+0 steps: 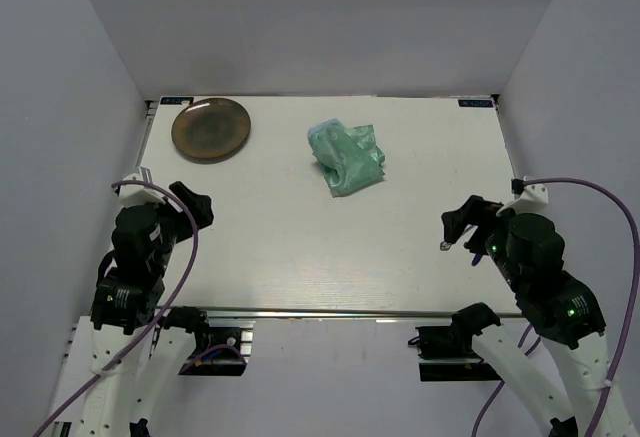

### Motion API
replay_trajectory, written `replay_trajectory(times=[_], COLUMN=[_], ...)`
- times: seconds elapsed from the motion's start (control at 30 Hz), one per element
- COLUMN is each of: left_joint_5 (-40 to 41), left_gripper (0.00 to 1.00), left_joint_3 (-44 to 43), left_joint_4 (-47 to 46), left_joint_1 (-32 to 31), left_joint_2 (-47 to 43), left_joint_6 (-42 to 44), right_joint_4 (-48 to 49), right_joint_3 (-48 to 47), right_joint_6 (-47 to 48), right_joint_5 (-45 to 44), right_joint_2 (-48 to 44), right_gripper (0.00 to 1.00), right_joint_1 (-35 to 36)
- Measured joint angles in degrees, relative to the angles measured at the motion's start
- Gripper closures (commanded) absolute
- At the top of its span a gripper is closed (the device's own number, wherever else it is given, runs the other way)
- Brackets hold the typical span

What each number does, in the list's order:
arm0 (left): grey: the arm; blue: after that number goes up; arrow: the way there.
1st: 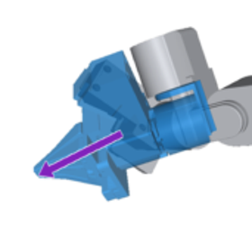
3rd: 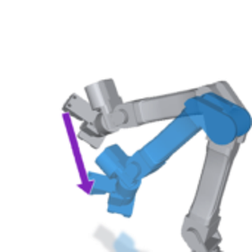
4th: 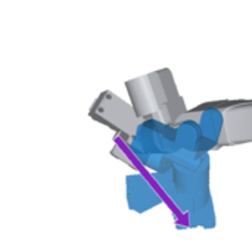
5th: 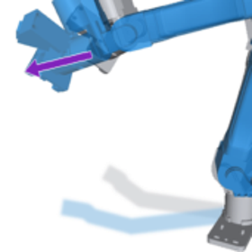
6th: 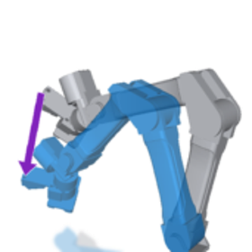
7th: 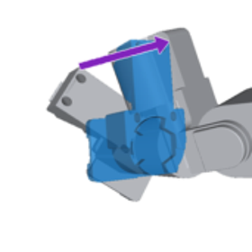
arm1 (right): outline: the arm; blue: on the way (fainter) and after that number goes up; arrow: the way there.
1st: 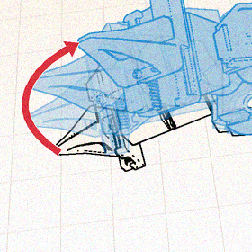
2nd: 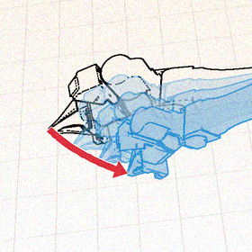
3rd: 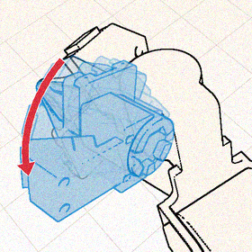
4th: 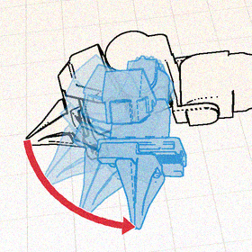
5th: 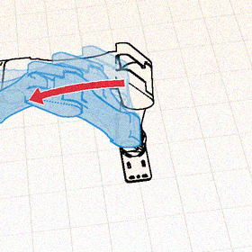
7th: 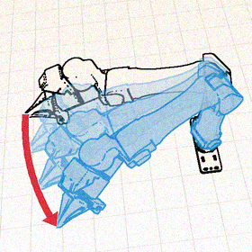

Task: Set the dinner table for one person

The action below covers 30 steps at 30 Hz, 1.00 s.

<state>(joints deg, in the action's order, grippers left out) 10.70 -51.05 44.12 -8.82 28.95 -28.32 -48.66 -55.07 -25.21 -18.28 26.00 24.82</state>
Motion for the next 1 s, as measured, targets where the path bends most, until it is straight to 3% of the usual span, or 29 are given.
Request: replay_trajectory(times=[0.27,0.43,0.73,1.0], left_joint_5=[0.0,-0.02,-1.99,-3.91], left_gripper=[0.02,0.02,0.02,0.02], left_joint_3=[0.0,0.02,0.57,0.96], left_joint_4=[-0.02,-0.02,-1.07,-1.38], left_joint_1=[0.02,0.02,0.02,-0.04], left_joint_2=[-1.84,-1.81,-1.79,1.05], left_joint_6=[0.0,0.02,0.87,1.7], right_joint_4=[5.38,17.14,41.88,43.8], right_joint_3=[2.89,7.82,6.86,-24.24], right_joint_6=[-0.46,-1.16,7.93,21.05], right_joint_5=[3.3,11.96,26.99,34.03], right_joint_2=[0.57,4.74,36.92,74.38], right_gripper=[0.11,0.11,0.11,0.11], right_joint_1=[0.0,-0.02,-0.09,-2.6])
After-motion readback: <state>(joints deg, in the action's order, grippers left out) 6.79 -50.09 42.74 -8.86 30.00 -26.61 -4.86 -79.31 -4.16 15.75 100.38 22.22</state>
